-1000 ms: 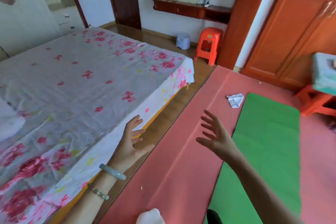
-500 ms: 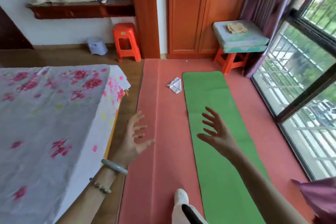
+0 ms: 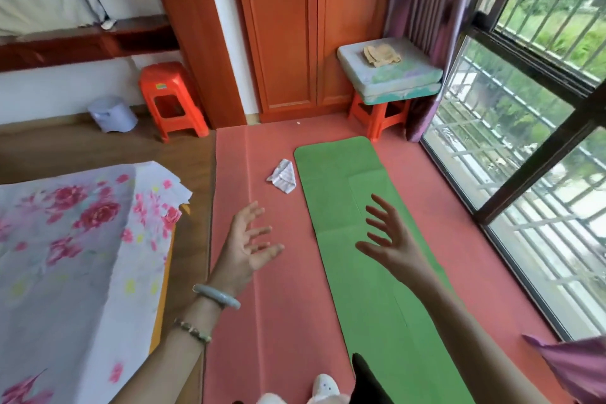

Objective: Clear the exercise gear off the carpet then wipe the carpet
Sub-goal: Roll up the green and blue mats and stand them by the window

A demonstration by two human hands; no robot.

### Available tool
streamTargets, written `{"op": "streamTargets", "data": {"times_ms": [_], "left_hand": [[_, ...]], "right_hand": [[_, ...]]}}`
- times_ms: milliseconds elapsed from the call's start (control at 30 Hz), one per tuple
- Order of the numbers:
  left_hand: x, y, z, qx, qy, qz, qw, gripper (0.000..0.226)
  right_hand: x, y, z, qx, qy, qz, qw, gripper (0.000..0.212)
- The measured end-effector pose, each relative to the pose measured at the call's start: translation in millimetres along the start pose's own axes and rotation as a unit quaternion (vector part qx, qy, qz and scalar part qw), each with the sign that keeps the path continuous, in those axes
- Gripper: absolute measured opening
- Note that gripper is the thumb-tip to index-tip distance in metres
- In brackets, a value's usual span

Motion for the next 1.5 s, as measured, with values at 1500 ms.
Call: {"op": "streamTargets", "data": {"times_ms": [1500], "left_hand": [[18,752,-40,-0.032,0.073,-0.085,0.993,0.073]], "right_hand": [[142,681,-16,0.056,-0.015,0.127,0.990,0.078]]}}
Point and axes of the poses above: each hand's wrist, its own y-axis towards the middle knuckle, its own x-axis out of the palm, z = x × y, the point moved 5 cm from there along y, towards the middle knuckle, and after that the axes turned 10 degrees about z, right-handed, at the moved point
